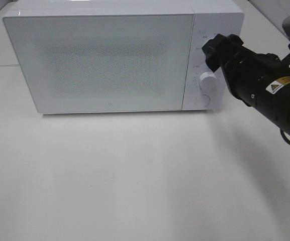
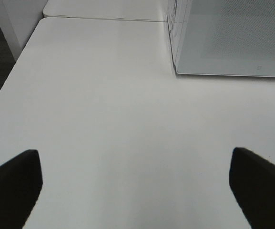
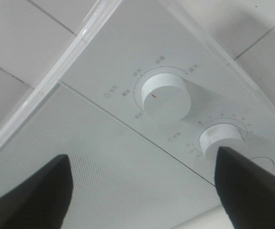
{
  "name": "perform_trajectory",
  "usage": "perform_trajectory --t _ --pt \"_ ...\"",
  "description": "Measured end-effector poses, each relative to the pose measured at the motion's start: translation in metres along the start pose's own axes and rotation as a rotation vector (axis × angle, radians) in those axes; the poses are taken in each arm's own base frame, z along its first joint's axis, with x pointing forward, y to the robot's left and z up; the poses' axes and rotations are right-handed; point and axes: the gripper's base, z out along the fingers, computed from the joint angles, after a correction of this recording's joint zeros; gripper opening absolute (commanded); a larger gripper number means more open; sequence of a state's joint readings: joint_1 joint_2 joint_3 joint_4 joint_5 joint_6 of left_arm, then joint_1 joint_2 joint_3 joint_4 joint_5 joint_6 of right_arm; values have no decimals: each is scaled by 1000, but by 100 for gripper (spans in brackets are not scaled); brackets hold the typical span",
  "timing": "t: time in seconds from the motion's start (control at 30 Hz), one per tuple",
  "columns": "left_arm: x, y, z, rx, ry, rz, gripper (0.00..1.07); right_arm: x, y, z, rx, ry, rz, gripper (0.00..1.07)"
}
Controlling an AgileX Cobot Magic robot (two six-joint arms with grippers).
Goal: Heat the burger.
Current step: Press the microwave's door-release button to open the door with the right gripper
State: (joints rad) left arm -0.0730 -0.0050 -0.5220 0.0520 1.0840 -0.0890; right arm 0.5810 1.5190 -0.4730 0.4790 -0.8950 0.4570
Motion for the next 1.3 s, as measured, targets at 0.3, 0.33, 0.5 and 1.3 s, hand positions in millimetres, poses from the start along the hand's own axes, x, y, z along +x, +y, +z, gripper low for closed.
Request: perform_trajectory --t 0.3,0.33,0.5,1.3 --pt "0 0 0 0 0 0 100 -1 7 -19 1 188 -350 73" --pt "0 0 0 0 0 0 100 0 7 -23 -4 242 -423 73" --pt "0 0 0 0 0 0 100 -8 6 -30 8 355 -495 73" --pt "0 0 0 0 0 0 100 -81 16 -121 130 665 -914 80"
